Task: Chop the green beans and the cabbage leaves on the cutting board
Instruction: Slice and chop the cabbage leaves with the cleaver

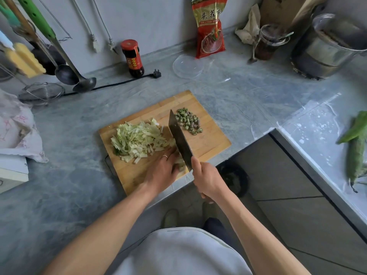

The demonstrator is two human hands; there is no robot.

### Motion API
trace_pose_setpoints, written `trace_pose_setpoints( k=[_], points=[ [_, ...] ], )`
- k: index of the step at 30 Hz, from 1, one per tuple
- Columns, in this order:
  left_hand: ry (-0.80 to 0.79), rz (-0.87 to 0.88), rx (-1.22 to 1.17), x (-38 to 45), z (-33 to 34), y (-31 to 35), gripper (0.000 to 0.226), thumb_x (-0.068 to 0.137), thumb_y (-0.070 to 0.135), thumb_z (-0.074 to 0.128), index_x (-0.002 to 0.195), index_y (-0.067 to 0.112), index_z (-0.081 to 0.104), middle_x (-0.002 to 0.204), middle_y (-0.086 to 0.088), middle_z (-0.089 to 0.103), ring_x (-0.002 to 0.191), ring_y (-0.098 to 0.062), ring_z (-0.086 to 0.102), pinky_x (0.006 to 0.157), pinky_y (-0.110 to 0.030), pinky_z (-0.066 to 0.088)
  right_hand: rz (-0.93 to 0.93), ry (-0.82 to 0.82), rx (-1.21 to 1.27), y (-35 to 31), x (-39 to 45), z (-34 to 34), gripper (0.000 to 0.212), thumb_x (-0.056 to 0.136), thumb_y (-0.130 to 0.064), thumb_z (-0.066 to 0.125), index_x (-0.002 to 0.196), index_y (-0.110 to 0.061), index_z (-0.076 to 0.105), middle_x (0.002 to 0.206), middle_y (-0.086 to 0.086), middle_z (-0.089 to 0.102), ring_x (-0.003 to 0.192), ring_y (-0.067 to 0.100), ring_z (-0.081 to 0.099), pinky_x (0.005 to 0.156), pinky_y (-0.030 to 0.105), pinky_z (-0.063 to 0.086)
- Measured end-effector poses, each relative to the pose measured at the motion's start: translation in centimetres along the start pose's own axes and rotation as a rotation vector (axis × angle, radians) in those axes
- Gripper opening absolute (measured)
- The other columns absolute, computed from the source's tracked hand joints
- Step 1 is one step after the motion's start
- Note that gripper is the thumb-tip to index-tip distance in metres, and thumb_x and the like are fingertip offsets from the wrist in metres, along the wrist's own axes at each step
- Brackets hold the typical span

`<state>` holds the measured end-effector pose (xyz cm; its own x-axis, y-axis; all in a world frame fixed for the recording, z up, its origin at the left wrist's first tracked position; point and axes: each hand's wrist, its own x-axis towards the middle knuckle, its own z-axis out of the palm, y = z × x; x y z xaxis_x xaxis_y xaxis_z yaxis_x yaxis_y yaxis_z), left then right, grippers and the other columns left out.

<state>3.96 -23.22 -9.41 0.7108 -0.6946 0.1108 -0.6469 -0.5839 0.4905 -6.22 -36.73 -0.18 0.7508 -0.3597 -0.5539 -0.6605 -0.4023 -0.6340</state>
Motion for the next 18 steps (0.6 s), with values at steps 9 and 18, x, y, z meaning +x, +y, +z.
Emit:
trace_pose_setpoints(
  k=[9,18],
  points=[
    [-0.021,-0.014,-0.045,0.2,-1.2,0.7,0.035,0.088,0.016,0.062,0.123,0.013,0.064,0.123,-0.008,0.068,0.105,-0.030,0.066,0.084,-0.041,0.057,-0.128,0.081,-0.096,-1.6,0.7,0.8,0.060,0.104,-0.056,0.023,0.074,-0.013,0.051,0.077,0.013,0.062,0.067,0.030,0.061,0.068,0.044,0.056],
    [-0.064,-0.065,-0.059,-0.1,-0.9,0.2,0.050,0.088,0.020,0.067,0.134,0.007,0.052,0.128,-0.016,0.062,0.108,-0.035,0.063,0.087,-0.040,0.053,-0.017,0.048,-0.025,-0.7,-0.4,-0.2,0.069,0.103,-0.059,0.021,0.099,-0.003,0.060,0.073,0.014,0.061,0.047,0.022,0.057,0.039,0.024,0.048]
  ],
)
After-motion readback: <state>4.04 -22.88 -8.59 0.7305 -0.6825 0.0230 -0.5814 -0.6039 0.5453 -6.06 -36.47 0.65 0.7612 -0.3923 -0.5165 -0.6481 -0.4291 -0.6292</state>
